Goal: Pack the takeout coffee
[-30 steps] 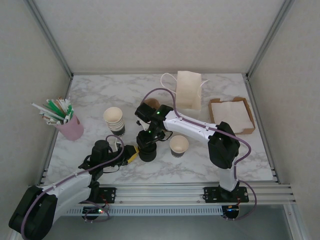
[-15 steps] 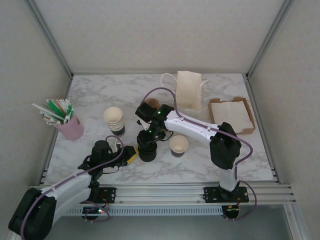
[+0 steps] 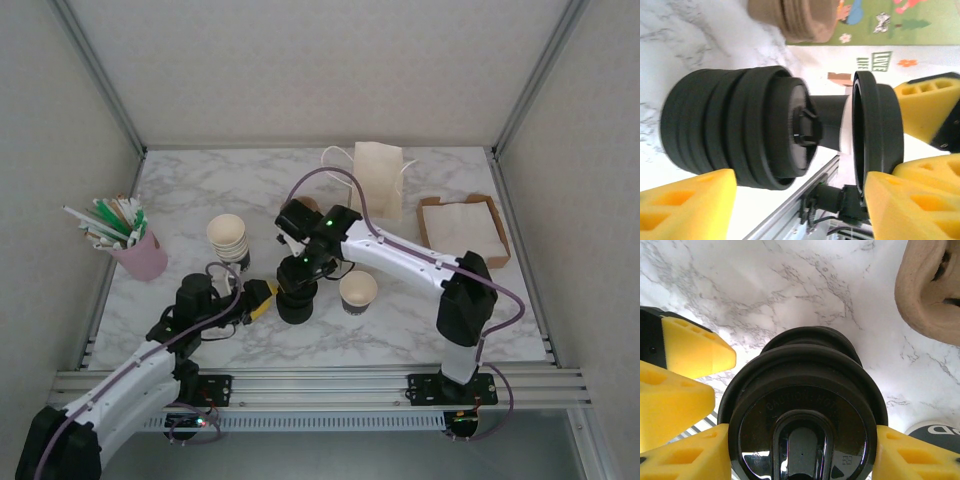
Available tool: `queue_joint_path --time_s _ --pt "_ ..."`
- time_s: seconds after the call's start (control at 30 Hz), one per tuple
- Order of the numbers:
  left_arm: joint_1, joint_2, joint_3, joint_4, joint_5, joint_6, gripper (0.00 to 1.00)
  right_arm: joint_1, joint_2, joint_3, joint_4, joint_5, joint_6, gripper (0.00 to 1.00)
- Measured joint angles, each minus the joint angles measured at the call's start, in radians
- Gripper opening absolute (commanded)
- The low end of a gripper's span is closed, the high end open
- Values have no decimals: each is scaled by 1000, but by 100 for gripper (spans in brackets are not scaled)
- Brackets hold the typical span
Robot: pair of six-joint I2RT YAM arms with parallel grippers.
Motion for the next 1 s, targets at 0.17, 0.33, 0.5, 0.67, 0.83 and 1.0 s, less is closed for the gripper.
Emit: queue_joint_path --time_s 0.17,0.33,0.5,0.67,0.83,1.0 --pt "4 -68 94 -135 -30 26 100 3 -97 -9 -2 18 14 62" --pt "4 -95 209 -254 -69 67 100 5 -239 -67 -6 53 37 62" --pt "-10 -90 286 -331 -122 100 100 6 -380 -153 -28 97 63 63" --pt "-109 -20 348 -362 -207 117 100 7 -495 -240 -64 142 86 63" --pt "-294 134 423 -354 -324 121 100 -14 -590 -326 -95 172 104 64" --pt "-380 288 494 -319 -393 151 100 -71 -625 -371 -119 185 104 64"
